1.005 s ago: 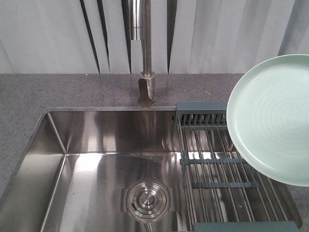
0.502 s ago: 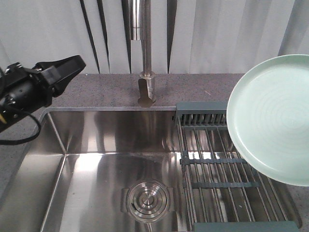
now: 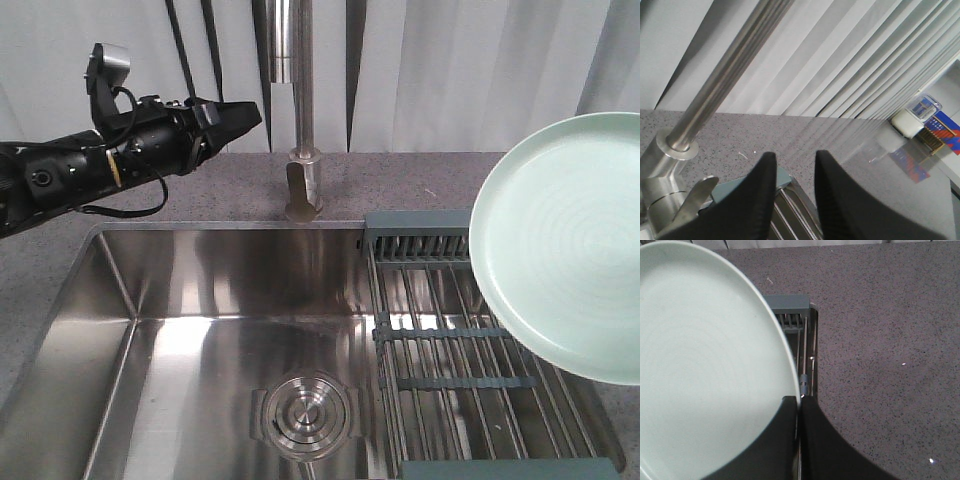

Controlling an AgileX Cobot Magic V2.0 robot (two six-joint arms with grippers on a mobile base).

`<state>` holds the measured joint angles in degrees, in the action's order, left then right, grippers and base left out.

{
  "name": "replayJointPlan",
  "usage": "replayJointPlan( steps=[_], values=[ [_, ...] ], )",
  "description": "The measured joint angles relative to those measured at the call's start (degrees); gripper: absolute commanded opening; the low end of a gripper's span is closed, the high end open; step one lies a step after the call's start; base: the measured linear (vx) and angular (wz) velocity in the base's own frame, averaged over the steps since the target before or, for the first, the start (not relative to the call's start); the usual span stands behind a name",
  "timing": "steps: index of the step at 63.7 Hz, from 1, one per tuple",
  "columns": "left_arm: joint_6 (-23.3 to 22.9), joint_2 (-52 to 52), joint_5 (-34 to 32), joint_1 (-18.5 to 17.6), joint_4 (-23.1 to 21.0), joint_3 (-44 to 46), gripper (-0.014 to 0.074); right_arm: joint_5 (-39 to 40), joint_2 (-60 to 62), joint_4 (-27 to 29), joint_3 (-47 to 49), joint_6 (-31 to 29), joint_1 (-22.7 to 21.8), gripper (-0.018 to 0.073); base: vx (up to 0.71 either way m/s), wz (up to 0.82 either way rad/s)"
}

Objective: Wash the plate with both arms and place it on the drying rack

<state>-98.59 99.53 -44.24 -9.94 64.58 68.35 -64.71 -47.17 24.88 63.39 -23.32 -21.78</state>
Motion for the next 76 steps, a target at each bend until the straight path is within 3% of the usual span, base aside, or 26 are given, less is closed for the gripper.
replayJointPlan(
  steps=[12, 34, 44, 76],
  values=[
    [-6.26, 6.56, -0.94, 0.00, 1.44, 8.11, 0.0470, 0.00, 0.00, 0.00, 0.00, 0.00, 0.00, -0.0008, 0.00, 0.00],
    [-19.61, 16.54, -5.46, 0.00, 12.50, 20.42, 0.0470, 0.00, 0.00, 0.00, 0.00, 0.00, 0.00, -0.0008, 0.00, 0.00],
    [-21.01, 19.18, -5.46, 0.00, 14.64, 23.57, 0.0470, 0.00, 0.00, 0.00, 0.00, 0.00, 0.00, -0.0008, 0.00, 0.00],
    [-22.12, 24.46, -7.44, -0.59, 14.87, 27.47, 0.0470, 0.00, 0.00, 0.29, 0.00, 0.00, 0.00, -0.0008, 0.00, 0.00]
  ],
)
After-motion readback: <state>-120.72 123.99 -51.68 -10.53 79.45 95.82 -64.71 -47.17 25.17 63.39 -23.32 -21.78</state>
